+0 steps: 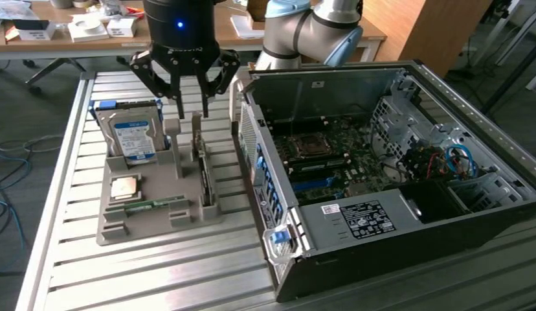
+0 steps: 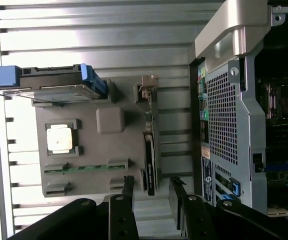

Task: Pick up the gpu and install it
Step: 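Pick up the gpu and move the gpu toward the slot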

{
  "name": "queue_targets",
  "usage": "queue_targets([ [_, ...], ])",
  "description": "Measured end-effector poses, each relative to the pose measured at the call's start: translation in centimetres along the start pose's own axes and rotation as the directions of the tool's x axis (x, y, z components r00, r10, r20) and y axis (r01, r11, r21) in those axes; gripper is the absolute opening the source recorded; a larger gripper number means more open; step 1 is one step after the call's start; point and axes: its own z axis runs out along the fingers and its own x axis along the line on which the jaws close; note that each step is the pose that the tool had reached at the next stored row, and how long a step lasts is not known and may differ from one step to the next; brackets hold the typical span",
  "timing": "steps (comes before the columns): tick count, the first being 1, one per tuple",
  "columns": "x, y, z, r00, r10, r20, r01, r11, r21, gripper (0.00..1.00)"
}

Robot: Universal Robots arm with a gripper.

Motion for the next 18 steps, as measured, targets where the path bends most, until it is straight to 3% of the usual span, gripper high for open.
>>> queue_targets([
  [18, 0.1, -0.13, 2.87, 1.0, 0.0, -0.0002, 0.0, 1.0, 0.0001, 0.42],
])
